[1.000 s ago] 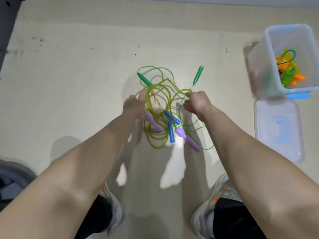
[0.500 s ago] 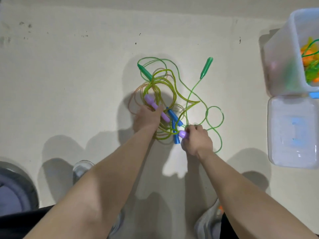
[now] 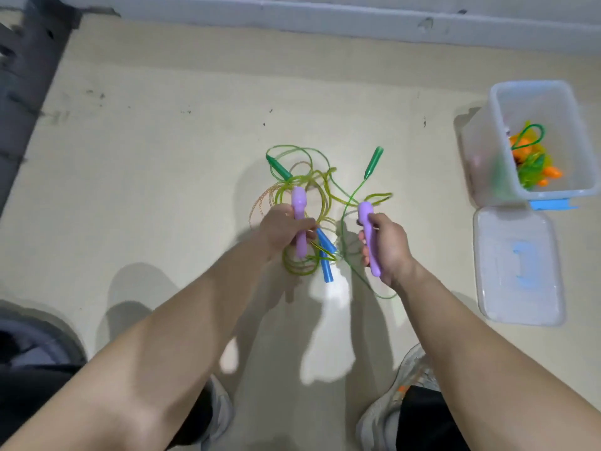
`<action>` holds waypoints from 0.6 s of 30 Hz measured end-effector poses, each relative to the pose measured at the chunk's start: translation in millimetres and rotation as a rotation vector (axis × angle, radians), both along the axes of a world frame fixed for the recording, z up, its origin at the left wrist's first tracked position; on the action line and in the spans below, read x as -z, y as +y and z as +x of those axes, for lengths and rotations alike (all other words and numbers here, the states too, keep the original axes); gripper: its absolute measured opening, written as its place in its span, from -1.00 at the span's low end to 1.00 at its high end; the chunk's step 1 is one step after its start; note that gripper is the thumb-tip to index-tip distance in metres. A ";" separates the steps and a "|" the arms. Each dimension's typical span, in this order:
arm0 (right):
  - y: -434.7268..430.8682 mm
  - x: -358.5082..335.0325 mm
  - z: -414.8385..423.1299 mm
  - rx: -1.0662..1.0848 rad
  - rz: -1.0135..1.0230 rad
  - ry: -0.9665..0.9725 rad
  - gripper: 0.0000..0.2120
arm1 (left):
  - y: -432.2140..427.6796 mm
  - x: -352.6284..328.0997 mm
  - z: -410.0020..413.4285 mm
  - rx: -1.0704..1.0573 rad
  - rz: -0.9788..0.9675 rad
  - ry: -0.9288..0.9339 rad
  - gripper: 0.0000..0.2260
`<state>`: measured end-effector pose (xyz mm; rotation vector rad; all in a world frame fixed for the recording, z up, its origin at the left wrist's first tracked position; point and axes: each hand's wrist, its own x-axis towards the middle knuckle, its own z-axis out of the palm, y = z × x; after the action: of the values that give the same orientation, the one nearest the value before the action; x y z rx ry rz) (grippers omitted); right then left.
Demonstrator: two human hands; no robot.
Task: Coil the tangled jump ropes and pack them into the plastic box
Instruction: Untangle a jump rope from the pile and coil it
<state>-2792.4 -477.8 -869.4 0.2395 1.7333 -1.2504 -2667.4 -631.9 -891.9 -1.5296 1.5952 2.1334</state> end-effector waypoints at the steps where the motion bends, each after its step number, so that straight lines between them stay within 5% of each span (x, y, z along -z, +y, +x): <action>1: -3.1 -15.3 4.9 -0.015 -0.031 0.013 -0.78 | 7.4 -18.7 4.9 0.029 0.029 0.037 -0.65; 11: 19.1 -139.3 55.4 -0.354 -0.265 0.168 -0.86 | 61.9 -184.8 42.9 0.202 0.060 0.219 -0.62; 14: 27.5 -167.7 65.8 -0.440 -0.297 0.202 -0.91 | 74.1 -210.1 54.6 0.112 0.062 0.223 -0.83; 18: 36.5 -182.9 87.4 -0.538 -0.188 0.372 -0.87 | 88.4 -221.6 63.4 0.127 -0.140 0.098 -0.75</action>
<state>-2705.0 -441.2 -686.5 -0.5706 1.8041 -1.0818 -2604.0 -543.5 -670.3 -1.3363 1.8563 2.0995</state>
